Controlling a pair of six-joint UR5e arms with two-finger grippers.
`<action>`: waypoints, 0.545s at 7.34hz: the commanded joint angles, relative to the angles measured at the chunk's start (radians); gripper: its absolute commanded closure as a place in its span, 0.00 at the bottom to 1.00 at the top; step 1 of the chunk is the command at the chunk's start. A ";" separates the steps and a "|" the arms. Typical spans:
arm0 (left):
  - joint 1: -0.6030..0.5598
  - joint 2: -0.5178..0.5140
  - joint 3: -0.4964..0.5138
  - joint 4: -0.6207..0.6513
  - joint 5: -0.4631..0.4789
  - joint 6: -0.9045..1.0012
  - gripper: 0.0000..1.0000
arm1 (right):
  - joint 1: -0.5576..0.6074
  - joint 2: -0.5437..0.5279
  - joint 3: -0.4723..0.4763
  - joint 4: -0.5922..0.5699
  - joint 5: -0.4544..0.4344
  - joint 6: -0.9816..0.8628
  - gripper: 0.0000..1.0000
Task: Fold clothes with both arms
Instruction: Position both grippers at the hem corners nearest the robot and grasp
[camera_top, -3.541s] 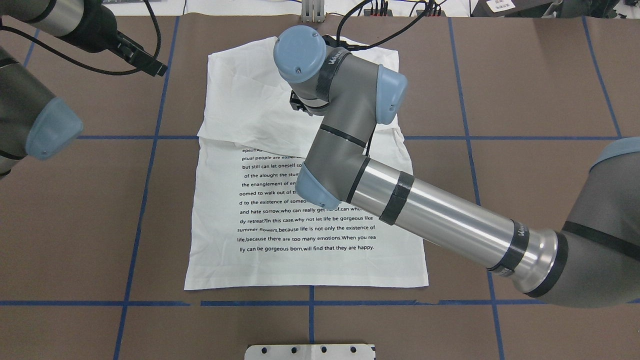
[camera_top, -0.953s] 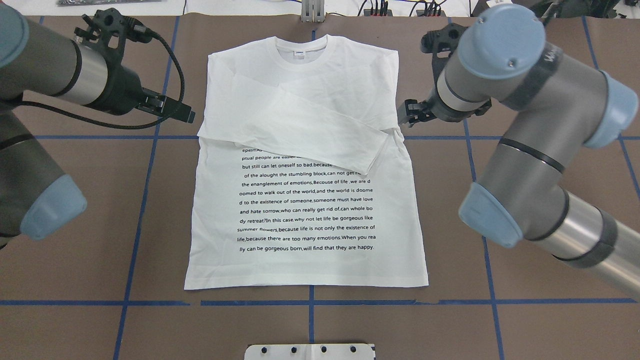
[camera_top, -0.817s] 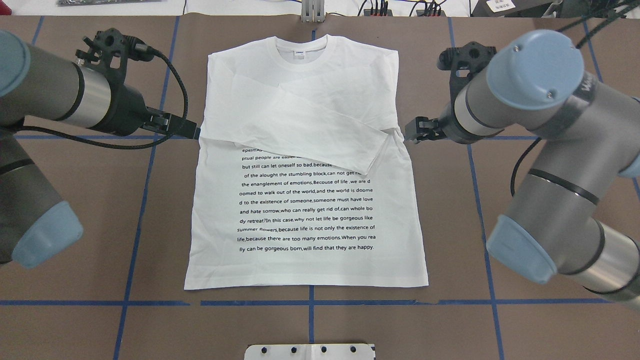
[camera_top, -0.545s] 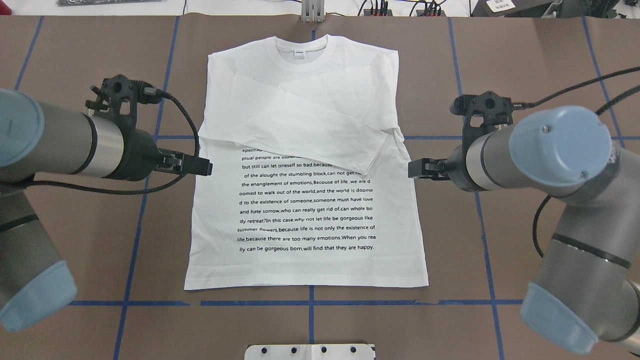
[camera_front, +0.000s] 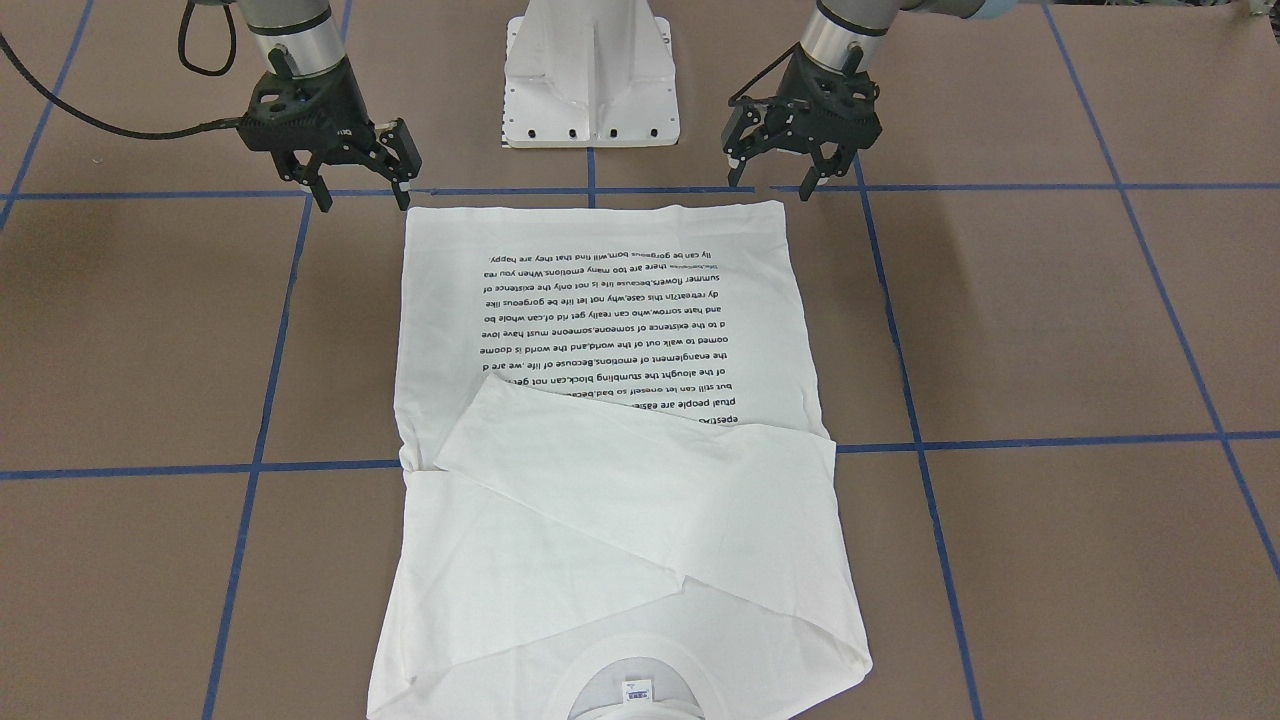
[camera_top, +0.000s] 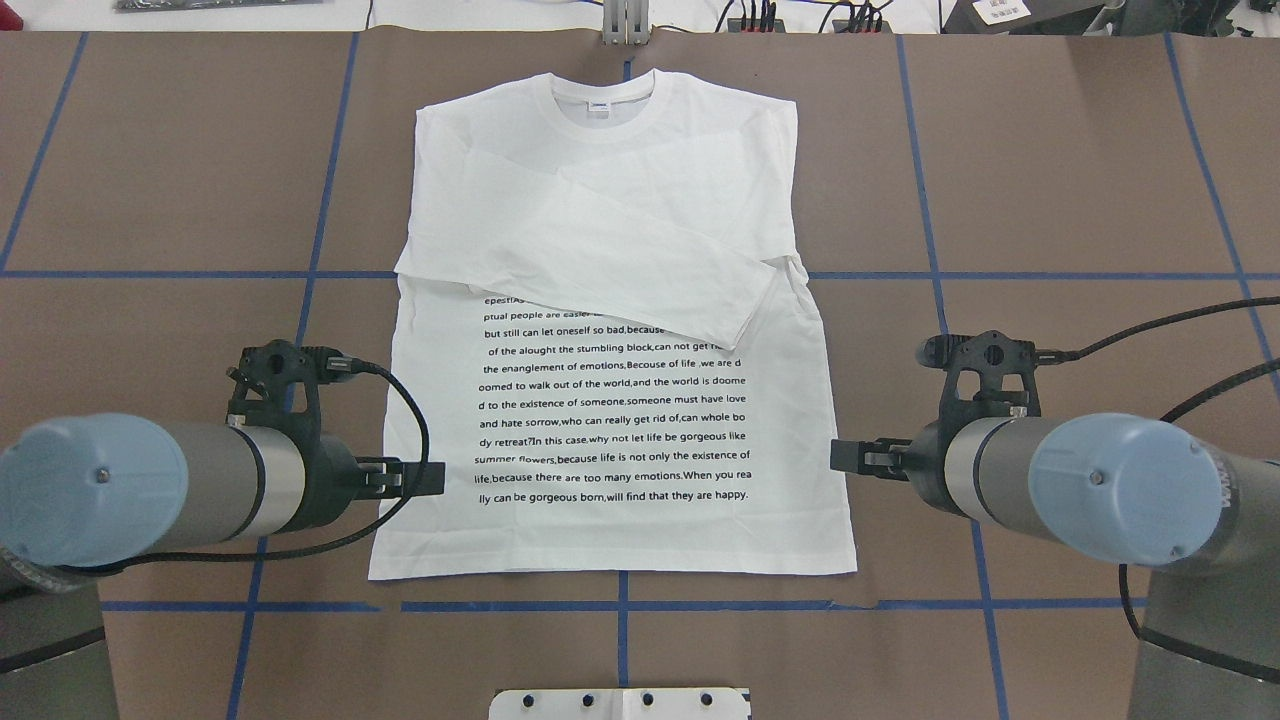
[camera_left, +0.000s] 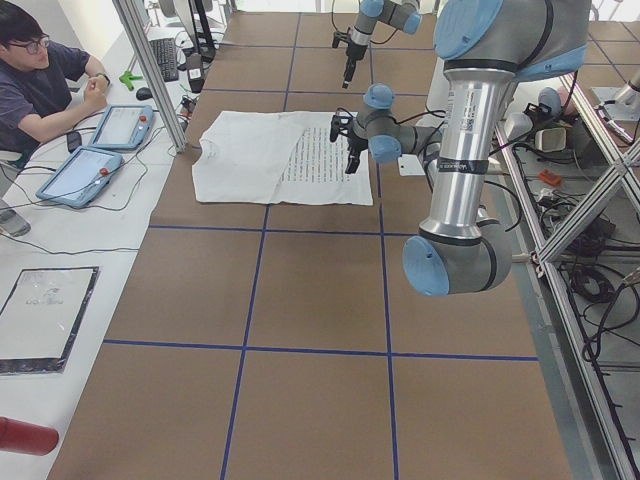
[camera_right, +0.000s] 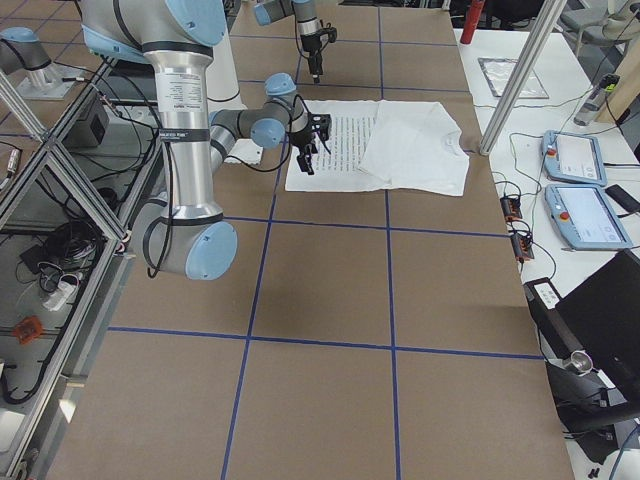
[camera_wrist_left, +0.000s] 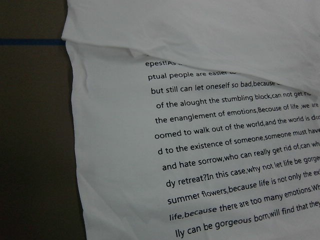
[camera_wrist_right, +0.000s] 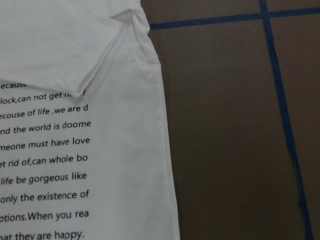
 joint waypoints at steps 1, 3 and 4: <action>0.102 0.013 0.070 0.001 0.077 -0.101 0.00 | -0.059 -0.010 0.001 0.000 -0.046 0.031 0.00; 0.114 0.015 0.102 0.004 0.081 -0.102 0.00 | -0.067 -0.011 -0.001 0.000 -0.053 0.031 0.00; 0.116 0.015 0.114 0.006 0.081 -0.102 0.04 | -0.067 -0.011 -0.002 0.000 -0.053 0.031 0.00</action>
